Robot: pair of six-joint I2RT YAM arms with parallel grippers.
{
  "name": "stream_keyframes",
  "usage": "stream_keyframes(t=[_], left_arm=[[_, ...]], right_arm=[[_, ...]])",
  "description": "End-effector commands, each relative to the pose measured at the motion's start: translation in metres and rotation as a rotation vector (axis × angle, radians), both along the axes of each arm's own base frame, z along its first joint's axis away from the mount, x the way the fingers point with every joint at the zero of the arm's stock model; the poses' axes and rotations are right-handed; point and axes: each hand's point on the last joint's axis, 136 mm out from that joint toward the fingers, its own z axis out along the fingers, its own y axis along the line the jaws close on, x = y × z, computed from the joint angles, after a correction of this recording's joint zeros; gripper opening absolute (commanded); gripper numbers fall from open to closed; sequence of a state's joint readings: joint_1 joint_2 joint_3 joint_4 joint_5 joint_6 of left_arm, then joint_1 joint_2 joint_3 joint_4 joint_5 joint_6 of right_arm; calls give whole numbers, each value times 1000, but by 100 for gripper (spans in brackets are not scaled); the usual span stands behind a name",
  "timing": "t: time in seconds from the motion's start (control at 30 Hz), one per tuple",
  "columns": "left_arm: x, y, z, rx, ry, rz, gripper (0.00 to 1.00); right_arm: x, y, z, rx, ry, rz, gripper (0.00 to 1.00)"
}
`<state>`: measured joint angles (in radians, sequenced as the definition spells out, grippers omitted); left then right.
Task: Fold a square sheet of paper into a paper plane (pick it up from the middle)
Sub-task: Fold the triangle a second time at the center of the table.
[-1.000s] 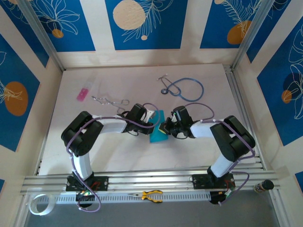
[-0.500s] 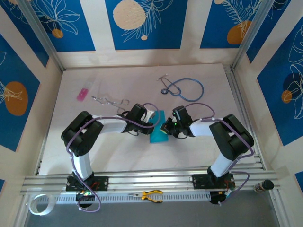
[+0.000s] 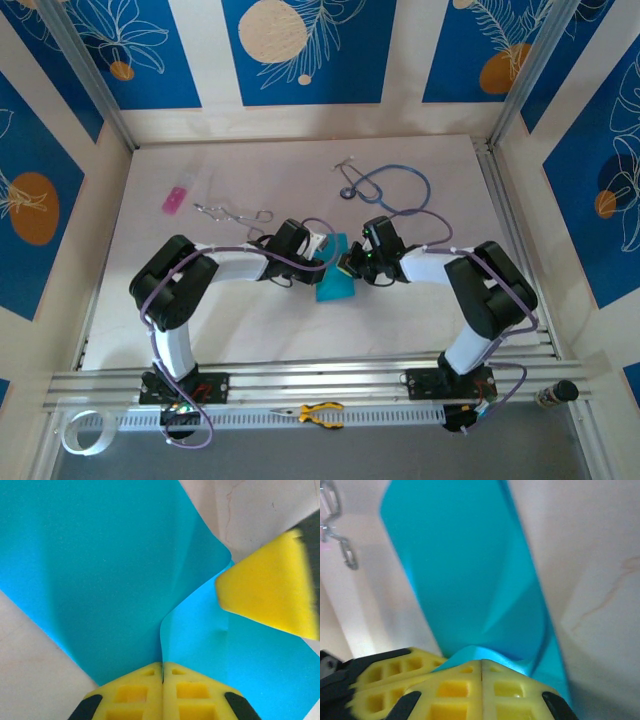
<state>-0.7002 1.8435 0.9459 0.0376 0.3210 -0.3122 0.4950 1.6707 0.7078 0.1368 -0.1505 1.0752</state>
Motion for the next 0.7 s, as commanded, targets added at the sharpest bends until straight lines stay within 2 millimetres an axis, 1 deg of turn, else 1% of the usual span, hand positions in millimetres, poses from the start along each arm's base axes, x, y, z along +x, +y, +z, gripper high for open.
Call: stream_keyframes(t=[0.0, 0.07, 0.13, 0.23, 0.5, 0.67], left_arm=[[-6, 11, -18, 47, 58, 3, 0], [-7, 12, -19, 51, 59, 1, 0], [-8, 12, -20, 55, 60, -2, 0], [-8, 14, -21, 57, 60, 2, 0], [-9, 14, -23, 61, 63, 1, 0], [-9, 14, -22, 63, 62, -2, 0]], right_arm=[[-8, -17, -24, -72, 52, -40, 0], [-9, -22, -29, -84, 59, -58, 0], [-7, -25, -28, -79, 61, -77, 0], [-2, -27, -22, -66, 46, -95, 0], [16, -40, -12, -60, -5, -163, 0], [21, -46, -8, -87, -10, -174, 0]])
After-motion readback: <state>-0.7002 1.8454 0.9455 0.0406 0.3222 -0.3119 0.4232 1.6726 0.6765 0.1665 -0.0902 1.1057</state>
